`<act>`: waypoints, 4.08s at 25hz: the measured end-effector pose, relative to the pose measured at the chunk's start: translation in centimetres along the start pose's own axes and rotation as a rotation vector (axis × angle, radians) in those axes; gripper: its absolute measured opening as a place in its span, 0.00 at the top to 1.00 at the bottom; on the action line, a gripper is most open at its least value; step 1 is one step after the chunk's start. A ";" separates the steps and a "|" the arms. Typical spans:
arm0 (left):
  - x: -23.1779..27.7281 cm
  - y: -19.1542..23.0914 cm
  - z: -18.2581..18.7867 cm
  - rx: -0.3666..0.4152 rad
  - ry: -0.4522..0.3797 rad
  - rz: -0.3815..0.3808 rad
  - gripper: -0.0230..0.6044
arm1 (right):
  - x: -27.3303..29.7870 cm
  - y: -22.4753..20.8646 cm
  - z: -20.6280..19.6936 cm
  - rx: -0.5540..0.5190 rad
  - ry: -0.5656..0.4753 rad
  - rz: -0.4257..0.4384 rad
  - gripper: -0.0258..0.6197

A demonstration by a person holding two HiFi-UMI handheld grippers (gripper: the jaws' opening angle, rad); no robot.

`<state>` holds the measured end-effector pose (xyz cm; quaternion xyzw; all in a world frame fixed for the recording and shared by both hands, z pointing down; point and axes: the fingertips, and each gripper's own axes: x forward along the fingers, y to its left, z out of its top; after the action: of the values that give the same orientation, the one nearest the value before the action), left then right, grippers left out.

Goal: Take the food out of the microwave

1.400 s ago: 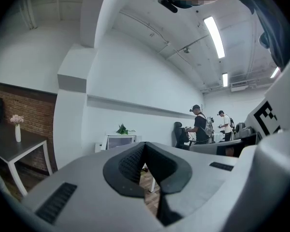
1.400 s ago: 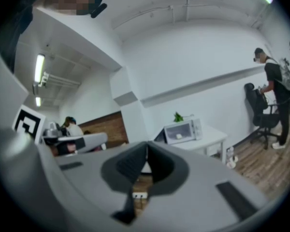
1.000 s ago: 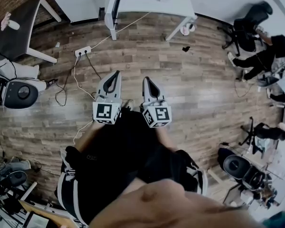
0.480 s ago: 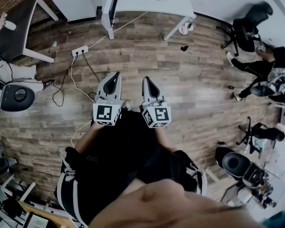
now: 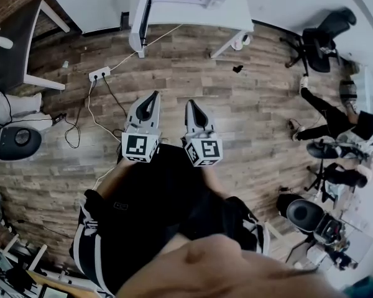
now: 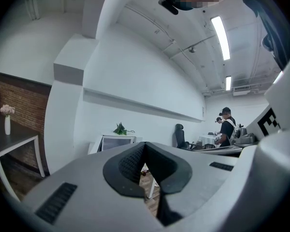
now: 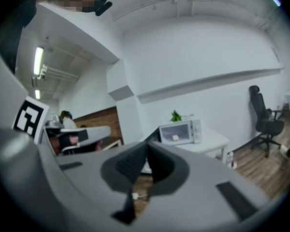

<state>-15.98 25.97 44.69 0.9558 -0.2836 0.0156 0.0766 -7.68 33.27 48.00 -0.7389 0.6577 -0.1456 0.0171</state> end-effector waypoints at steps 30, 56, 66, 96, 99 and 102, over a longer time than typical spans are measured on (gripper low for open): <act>17.2 14.6 4.5 -0.047 0.005 -0.079 0.92 | 22.7 -2.9 7.0 -0.024 -0.002 -0.070 0.91; 34.4 10.1 4.3 -0.059 -0.028 0.207 0.92 | 32.6 -18.2 13.1 -0.081 0.019 0.245 0.91; 36.1 11.0 4.1 -0.059 -0.008 0.284 0.92 | 34.9 -20.0 13.5 -0.082 0.039 0.294 0.91; 40.0 19.7 5.7 -0.098 -0.045 0.228 0.91 | 45.6 -16.9 12.5 -0.086 0.087 0.268 0.91; 40.1 20.2 5.9 -0.096 -0.039 0.229 0.92 | 46.6 -16.8 12.0 -0.101 0.103 0.264 0.91; 40.3 20.5 6.1 -0.108 -0.041 0.229 0.92 | 47.9 -17.0 10.8 -0.122 0.127 0.265 0.91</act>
<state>6.60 -13.73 44.40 0.9118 -0.3926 -0.0106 0.1197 15.74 -13.04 50.61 -0.6344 0.7569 -0.1485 -0.0503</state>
